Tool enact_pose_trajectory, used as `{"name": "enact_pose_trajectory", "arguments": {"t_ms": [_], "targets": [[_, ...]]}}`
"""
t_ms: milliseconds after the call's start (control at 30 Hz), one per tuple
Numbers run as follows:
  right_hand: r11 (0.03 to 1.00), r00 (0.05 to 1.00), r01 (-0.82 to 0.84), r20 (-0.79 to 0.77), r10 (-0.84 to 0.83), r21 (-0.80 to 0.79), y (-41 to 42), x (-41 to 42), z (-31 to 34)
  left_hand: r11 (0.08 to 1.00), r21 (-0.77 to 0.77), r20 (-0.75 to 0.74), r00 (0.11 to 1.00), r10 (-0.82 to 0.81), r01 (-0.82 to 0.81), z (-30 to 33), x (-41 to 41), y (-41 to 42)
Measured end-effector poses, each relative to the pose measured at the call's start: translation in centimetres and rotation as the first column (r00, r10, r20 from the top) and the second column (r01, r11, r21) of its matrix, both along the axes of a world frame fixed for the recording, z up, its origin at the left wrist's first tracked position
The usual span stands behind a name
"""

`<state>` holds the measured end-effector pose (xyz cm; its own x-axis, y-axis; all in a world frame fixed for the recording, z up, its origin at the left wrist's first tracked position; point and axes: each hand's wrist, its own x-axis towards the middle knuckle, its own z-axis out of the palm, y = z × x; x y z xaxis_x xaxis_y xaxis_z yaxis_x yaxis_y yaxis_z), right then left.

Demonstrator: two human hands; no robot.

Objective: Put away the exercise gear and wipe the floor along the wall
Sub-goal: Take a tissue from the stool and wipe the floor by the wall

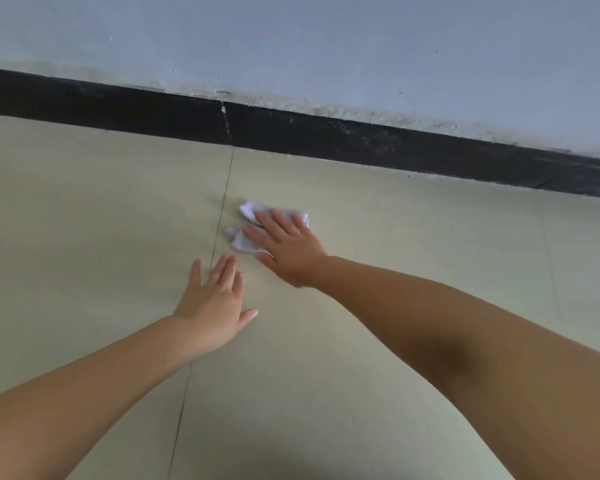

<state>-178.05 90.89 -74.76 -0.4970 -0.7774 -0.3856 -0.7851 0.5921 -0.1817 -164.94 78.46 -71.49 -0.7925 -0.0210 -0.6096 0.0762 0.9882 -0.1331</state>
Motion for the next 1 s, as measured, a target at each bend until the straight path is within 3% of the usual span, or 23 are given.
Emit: {"name": "enact_pose_trajectory", "arguments": {"t_ms": [67,200,267,333,400,467,533,633,700,767,833,867,933,1000], "targets": [[0.999,0.998,-0.043,-0.043,0.042,-0.021,3.0,-2.7,-0.1,0.999,0.03,-0.084,0.996,0.023,-0.02,0.4,-0.7,1.8],[0.929,0.926,0.365,-0.076,-0.369,-0.066,14.5,-8.1,-0.8,0.981,0.178,-0.176,0.978,0.108,-0.076,-0.5,-2.1,7.4],[0.795,0.785,0.598,-0.125,-0.606,-0.098,22.0,-9.5,-1.3,0.969,0.243,-0.218,0.97,0.106,-0.051,-1.2,-2.7,10.4],[0.56,0.542,0.821,-0.158,-0.826,-0.11,28.7,-10.4,-1.2,0.958,0.279,-0.236,0.962,0.138,-0.069,-1.6,-3.3,12.7],[0.324,0.306,0.941,-0.159,-0.938,-0.098,31.8,-11.1,-1.0,0.956,0.276,-0.263,0.95,0.169,-0.094,-2.2,-3.5,14.2],[0.218,0.203,0.971,-0.143,-0.969,-0.101,30.8,-11.4,-1.2,0.963,0.258,-0.295,0.942,0.159,-0.082,-2.8,-3.2,15.0],[0.267,0.255,0.957,-0.115,-0.96,-0.113,27.1,-10.3,-1.7,0.963,0.255,-0.288,0.944,0.164,-0.09,-3.6,-2.2,15.1],[0.594,0.595,0.783,-0.056,-0.802,-0.184,19.6,-4.7,-3.0,0.96,0.253,-0.248,0.951,0.183,-0.119,-3.9,-1.4,14.6],[0.841,0.858,0.5,-0.017,-0.514,-0.207,16.0,-0.6,-3.1,0.967,0.233,-0.236,0.958,0.163,-0.107,-3.6,-1.7,14.2],[0.968,0.989,0.15,0.011,-0.15,-0.199,16.7,1.1,-2.9,0.969,0.236,-0.215,0.968,0.131,-0.078,-3.4,-2.1,13.8],[0.974,0.998,-0.012,-0.061,-0.001,-0.224,21.1,-0.3,-3.2,0.973,0.227,-0.204,0.974,0.095,-0.047,-3.3,-2.2,13.6],[0.979,0.995,0.036,-0.087,-0.054,-0.199,24.0,-1.5,-3.4,0.974,0.222,-0.212,0.973,0.086,-0.038,-3.2,-2.3,13.6],[0.909,0.908,0.378,-0.118,-0.401,-0.175,31.0,-4.1,-3.2,0.976,0.212,-0.231,0.968,0.092,-0.043,-2.9,-2.6,14.2],[0.604,0.596,0.788,-0.097,-0.797,-0.117,38.2,-5.9,-2.1,0.971,0.215,-0.193,0.969,0.151,-0.109,-2.8,-2.8,14.7]]}}
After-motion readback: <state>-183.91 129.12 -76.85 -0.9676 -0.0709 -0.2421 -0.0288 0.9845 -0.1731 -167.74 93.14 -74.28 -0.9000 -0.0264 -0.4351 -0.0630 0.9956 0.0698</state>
